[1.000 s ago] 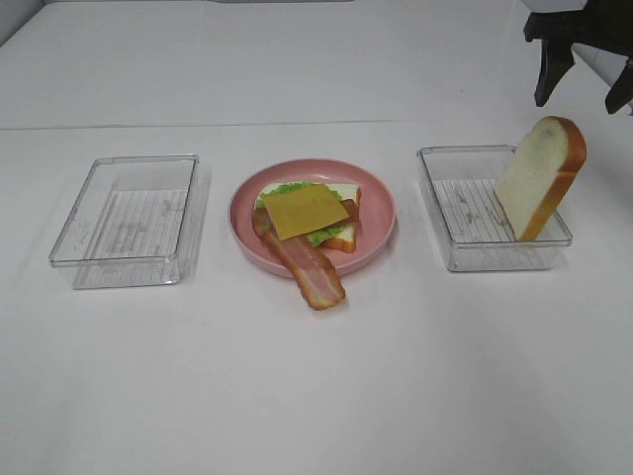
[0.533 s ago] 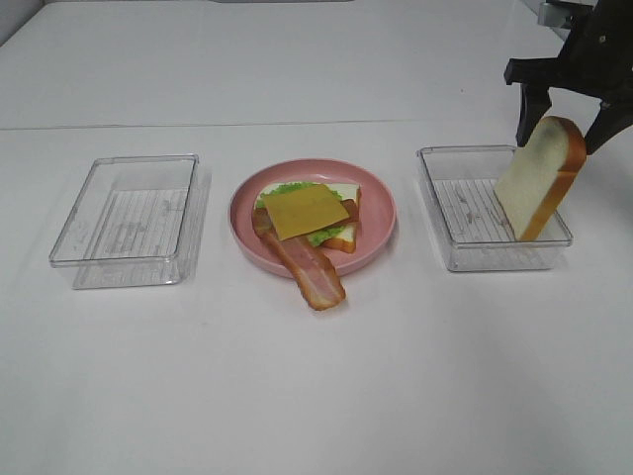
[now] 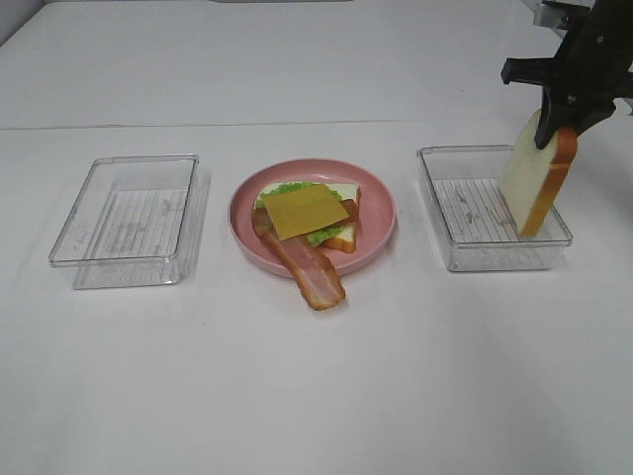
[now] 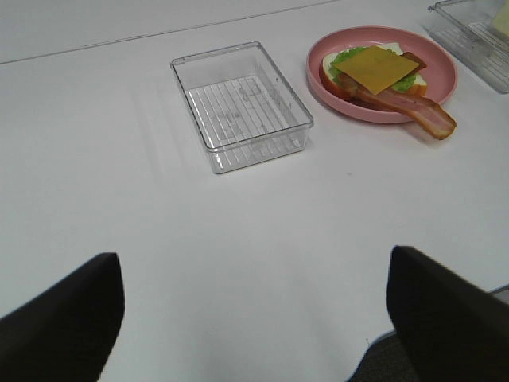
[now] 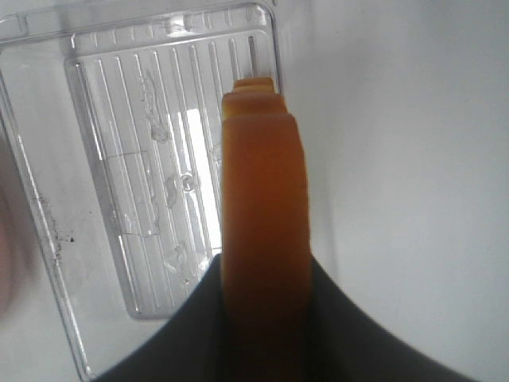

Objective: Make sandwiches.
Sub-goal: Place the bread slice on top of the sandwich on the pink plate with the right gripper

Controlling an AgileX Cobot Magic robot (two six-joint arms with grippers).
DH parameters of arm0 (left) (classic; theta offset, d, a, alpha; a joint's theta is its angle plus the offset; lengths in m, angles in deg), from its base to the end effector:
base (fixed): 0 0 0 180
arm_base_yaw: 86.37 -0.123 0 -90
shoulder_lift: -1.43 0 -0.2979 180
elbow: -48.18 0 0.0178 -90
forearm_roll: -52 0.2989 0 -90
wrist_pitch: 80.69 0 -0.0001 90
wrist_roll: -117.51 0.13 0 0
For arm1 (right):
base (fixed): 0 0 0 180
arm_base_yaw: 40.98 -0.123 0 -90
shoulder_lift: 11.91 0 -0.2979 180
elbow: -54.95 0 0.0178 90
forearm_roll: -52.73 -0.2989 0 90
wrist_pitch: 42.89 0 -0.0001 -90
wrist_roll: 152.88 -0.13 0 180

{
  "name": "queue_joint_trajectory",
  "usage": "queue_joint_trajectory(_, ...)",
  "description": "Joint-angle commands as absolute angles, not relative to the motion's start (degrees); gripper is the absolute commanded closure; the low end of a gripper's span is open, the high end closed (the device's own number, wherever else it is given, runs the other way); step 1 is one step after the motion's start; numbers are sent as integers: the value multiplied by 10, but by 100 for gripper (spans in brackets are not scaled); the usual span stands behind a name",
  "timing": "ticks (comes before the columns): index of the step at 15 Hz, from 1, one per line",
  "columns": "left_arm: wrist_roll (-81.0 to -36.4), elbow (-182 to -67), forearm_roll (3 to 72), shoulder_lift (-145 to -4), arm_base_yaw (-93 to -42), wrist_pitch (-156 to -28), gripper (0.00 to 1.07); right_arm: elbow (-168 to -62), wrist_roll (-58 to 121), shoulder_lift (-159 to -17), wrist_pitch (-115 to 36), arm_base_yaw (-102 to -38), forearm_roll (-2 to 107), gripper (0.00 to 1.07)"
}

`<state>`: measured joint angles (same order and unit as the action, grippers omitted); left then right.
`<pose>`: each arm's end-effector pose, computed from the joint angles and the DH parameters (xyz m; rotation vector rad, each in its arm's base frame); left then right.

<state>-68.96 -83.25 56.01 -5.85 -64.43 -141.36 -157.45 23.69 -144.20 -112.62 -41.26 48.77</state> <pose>0.0568 -0.0143 0.2854 0.2710 2.0212 -0.2282 0.5213 0.0110 0.1820 0.1081 2.9589 0.1079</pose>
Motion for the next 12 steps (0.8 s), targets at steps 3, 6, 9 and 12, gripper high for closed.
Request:
queue_joint_trajectory(3,-690,-830,560,-59,-646,-1409,22,-1576,249,-1381,-1150,-413,391,107)
queue_joint_trajectory(6,-690,-830,560,-59,-646,-1409,22,-1573,291,-1366,-1141,-420,204,107)
queue_joint_trajectory(9,-690,-830,560,-59,-646,-1409,22,-1539,298,-1366,-1092,-461,150,107)
queue_joint_trajectory(12,-690,-830,560,-59,-646,-1409,22,-1478,304,-1369,-998,-511,90,107)
